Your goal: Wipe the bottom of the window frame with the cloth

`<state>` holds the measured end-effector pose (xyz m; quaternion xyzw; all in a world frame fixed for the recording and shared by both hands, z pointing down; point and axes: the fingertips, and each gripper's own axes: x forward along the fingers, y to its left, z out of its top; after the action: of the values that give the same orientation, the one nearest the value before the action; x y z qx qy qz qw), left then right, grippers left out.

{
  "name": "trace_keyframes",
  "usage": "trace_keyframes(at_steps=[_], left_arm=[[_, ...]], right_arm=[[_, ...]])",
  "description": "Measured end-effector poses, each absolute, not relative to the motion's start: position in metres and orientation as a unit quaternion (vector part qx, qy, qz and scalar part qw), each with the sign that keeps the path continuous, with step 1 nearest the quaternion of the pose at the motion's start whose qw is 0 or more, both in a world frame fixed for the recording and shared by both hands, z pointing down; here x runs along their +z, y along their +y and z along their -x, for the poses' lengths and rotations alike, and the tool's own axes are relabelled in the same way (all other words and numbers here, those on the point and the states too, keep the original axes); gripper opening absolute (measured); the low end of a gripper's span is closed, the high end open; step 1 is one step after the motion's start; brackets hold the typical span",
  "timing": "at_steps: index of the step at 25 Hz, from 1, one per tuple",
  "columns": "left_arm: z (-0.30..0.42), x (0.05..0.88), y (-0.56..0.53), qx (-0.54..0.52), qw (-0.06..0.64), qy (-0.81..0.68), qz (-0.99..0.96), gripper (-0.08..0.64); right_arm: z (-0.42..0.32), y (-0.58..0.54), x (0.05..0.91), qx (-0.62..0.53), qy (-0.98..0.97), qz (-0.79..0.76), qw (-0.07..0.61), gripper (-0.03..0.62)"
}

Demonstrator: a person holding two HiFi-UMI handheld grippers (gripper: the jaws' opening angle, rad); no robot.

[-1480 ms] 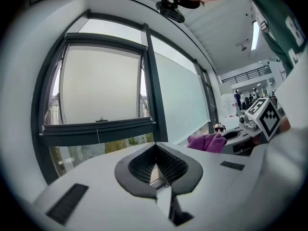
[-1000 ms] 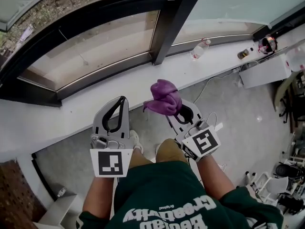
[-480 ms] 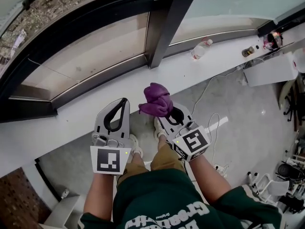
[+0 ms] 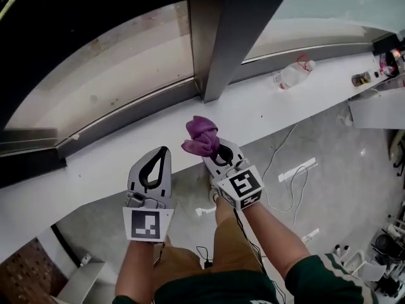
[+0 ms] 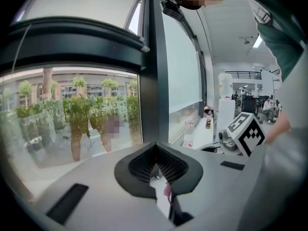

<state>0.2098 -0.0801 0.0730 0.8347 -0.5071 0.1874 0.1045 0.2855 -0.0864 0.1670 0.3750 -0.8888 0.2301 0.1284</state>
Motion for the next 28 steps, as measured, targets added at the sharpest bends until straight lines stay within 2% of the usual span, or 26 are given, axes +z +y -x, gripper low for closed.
trace_keyframes(at_steps=[7, 14, 20, 28], left_arm=[[-0.189, 0.173, -0.123, 0.169, 0.122, -0.496, -0.843, 0.008], [-0.181, 0.241, -0.141, 0.162, 0.118, -0.463, -0.863, 0.008], [-0.174, 0.263, -0.171, 0.143, 0.117, -0.463, -0.867, 0.008], [-0.157, 0.270, -0.180, 0.151, 0.113, -0.469, -0.863, 0.008]], right_arm=[[-0.262, -0.133, 0.286, 0.197, -0.862, -0.419, 0.205, 0.071], [-0.267, -0.182, 0.363, 0.204, -0.835, -0.456, 0.232, 0.069], [-0.281, -0.209, 0.412, 0.222, -0.816, -0.465, 0.261, 0.069], [-0.271, -0.222, 0.425, 0.246, -0.810, -0.459, 0.270, 0.069]])
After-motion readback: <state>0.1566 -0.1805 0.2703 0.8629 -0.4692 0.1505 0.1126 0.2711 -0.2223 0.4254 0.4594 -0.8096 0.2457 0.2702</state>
